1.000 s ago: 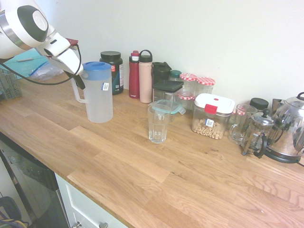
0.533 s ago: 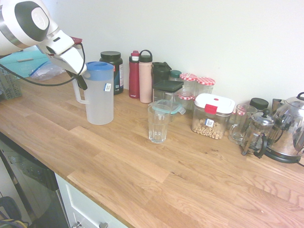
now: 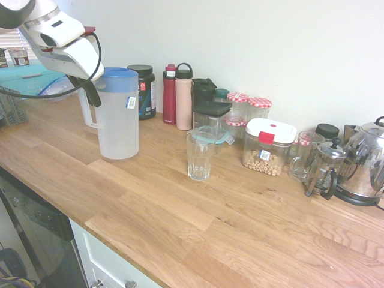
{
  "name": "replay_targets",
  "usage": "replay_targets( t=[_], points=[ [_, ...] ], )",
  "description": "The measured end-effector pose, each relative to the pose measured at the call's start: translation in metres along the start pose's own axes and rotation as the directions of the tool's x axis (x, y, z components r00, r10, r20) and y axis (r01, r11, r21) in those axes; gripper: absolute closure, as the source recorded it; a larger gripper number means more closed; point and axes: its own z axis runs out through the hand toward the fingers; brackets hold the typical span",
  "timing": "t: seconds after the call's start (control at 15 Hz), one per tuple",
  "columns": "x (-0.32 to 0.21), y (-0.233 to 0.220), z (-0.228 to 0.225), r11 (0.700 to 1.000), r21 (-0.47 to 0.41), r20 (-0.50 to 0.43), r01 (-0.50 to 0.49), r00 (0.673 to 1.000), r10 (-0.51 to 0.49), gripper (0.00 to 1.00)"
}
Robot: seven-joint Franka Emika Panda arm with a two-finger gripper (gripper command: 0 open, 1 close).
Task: Pour me some water
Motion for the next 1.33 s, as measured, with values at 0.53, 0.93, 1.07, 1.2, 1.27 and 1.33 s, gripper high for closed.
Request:
replay_targets(
  t=[0.53, 0.93, 1.07, 1.2, 1.27, 1.33],
  points=[
    [0.1, 0.168, -0.012, 0.962, 0.104, 0.175, 0.252, 0.948, -0.267, 1.0],
    [0.185, 0.312, -0.017, 0.867, 0.179, 0.199, 0.465, 0.846, -0.495, 1.0],
    [0.219, 0.333, -0.022, 0.849, 0.168, 0.197, 0.501, 0.826, -0.527, 1.0],
    [0.254, 0.317, -0.018, 0.838, 0.123, 0.228, 0.532, 0.807, -0.545, 1.0],
    [0.268, 0.3, -0.008, 0.824, 0.094, 0.242, 0.558, 0.79, -0.563, 1.0],
    [0.279, 0.283, 0.004, 0.803, 0.064, 0.259, 0.592, 0.767, -0.586, 1.0]
  ],
)
